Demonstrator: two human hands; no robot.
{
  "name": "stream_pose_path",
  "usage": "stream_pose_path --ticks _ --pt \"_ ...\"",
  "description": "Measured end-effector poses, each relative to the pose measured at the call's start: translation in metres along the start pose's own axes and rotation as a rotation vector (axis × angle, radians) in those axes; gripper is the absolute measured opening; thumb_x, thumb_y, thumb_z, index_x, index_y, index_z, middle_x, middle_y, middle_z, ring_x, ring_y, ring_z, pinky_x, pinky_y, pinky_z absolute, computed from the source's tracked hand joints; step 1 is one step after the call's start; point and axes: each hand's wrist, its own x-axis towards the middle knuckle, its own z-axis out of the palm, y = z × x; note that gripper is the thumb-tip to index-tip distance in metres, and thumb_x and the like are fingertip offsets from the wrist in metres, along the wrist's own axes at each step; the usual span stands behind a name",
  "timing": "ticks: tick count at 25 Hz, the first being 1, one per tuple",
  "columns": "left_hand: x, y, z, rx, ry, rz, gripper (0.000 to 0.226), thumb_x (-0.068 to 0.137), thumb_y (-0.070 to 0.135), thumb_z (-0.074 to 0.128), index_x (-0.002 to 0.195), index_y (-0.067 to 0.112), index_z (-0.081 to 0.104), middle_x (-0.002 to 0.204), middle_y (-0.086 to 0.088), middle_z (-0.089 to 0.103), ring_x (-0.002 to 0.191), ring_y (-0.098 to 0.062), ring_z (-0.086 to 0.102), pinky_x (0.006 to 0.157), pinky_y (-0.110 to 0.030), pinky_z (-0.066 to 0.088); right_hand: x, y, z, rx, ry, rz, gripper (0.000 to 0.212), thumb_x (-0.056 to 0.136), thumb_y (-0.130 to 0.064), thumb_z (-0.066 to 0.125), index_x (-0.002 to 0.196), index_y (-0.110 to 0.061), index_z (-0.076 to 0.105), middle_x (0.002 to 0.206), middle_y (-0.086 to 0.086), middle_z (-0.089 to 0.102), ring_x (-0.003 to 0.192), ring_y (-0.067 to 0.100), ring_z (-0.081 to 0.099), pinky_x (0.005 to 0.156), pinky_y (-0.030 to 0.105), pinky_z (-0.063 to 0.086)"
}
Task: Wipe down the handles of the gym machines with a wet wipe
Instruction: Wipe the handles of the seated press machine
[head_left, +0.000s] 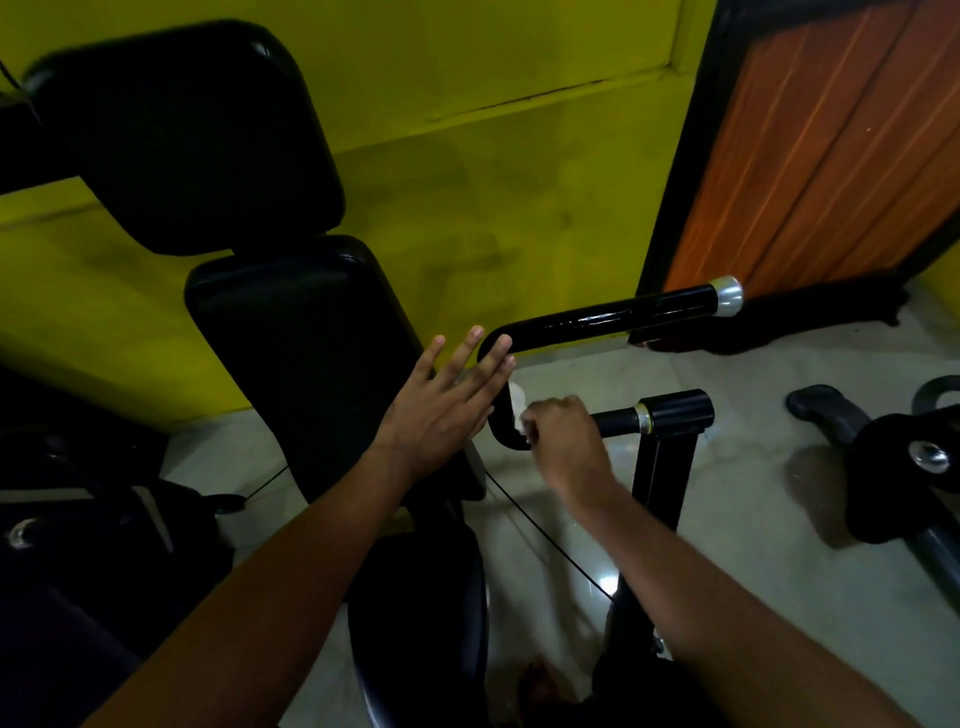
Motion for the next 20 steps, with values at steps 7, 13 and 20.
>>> stream_pose_path --ticks 7,13,20 --pt "-0.002 0.006 0.0 0.079 0.054 0.018 0.063 0.102 0.04 0.045 0.155 0.012 0.025 0.164 -0.009 0.015 0.151 -0.032 0.014 0.118 -0.057 0.013 -0.045 -0.005 0.051 0.457 0.441 0.056 0.017 0.086 -0.01 0.053 0.101 -0.008 0.06 0.095 0.01 0.055 0.084 0.022 0.052 0.07 0.033 0.045" --pt "0.001 0.004 -0.002 0.116 0.061 0.055 0.06 0.104 0.038 0.042 0.155 0.011 0.024 0.164 -0.01 0.014 0.151 -0.03 0.01 0.119 -0.057 0.005 -0.012 -0.051 0.069 2.215 0.556 1.092 0.026 0.097 0.006 0.046 0.119 -0.003 0.056 0.113 0.018 0.061 0.088 0.02 0.065 0.064 0.017 0.057" --pt "-0.005 0.005 0.003 0.13 -0.002 0.154 0.07 0.099 0.036 0.054 0.155 0.009 0.021 0.164 -0.01 0.012 0.152 -0.031 0.004 0.12 -0.056 0.003 -0.006 -0.07 0.065 2.581 0.411 1.203 0.031 0.1 0.003 0.041 0.126 0.017 0.05 0.124 0.027 0.058 0.105 0.029 0.062 0.084 0.027 0.058"
